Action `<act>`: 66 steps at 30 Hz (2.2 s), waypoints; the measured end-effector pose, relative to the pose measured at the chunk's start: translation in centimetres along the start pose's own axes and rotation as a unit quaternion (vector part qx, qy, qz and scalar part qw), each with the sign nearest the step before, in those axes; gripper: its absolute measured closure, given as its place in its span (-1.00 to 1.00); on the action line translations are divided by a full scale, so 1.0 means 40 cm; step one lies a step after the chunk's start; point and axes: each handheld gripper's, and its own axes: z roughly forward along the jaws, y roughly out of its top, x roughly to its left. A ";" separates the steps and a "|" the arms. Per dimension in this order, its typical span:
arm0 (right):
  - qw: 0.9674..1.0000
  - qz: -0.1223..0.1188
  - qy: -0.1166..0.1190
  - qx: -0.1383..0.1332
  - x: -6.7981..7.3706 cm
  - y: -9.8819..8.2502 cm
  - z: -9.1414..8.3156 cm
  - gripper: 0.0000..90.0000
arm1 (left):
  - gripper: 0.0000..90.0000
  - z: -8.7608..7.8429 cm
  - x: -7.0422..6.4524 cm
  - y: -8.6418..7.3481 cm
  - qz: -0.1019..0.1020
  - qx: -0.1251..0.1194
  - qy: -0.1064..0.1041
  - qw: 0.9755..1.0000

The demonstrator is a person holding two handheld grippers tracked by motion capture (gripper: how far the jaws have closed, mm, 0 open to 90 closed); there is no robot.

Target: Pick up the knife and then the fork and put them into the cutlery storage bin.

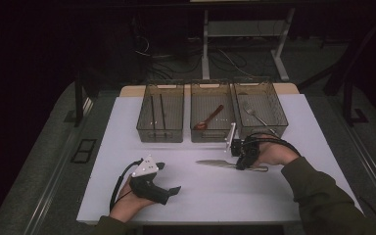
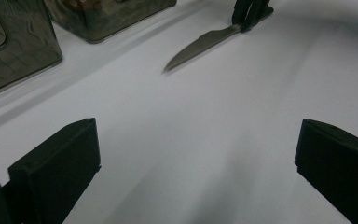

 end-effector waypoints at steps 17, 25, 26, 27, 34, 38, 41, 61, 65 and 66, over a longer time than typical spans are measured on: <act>0.982 0.094 -0.013 -0.161 -0.023 -0.098 -0.065 0.76 | -1.00 -0.001 0.000 0.000 -0.001 -0.001 0.001 1.000; 0.969 0.132 -0.026 -0.205 -0.016 -0.132 -0.078 0.76 | -1.00 -0.001 0.000 0.000 -0.001 0.000 0.001 1.000; 0.968 0.136 -0.025 -0.211 -0.015 -0.135 -0.080 0.76 | -1.00 -0.001 0.000 0.000 0.000 0.000 0.001 1.000; 0.966 0.136 -0.026 -0.217 -0.015 -0.140 -0.083 0.76 | -1.00 -0.001 0.000 0.000 0.000 -0.001 0.001 1.000; 0.952 0.163 -0.024 -0.258 -0.015 -0.173 -0.087 0.76 | -1.00 -0.003 0.002 -0.001 -0.001 0.001 0.003 1.000; 0.938 0.185 -0.019 -0.293 -0.019 -0.197 -0.088 0.76 | -1.00 -0.003 0.003 -0.001 0.000 0.001 0.003 1.000; 0.929 0.196 -0.019 -0.314 -0.025 -0.214 -0.093 0.76 | -1.00 -0.004 0.004 -0.001 0.001 0.001 0.002 1.000; 0.824 0.281 -0.055 -0.489 -0.043 -0.313 -0.155 0.76 | -1.00 -0.001 0.006 -0.001 0.000 0.000 0.001 1.000; 0.810 0.288 -0.080 -0.504 -0.046 -0.326 -0.176 0.76 | -1.00 -0.001 0.007 -0.001 0.000 0.001 0.001 1.000; 0.808 0.290 -0.087 -0.506 -0.049 -0.329 -0.180 0.76 | -1.00 0.000 0.006 -0.001 -0.001 0.001 0.001 1.000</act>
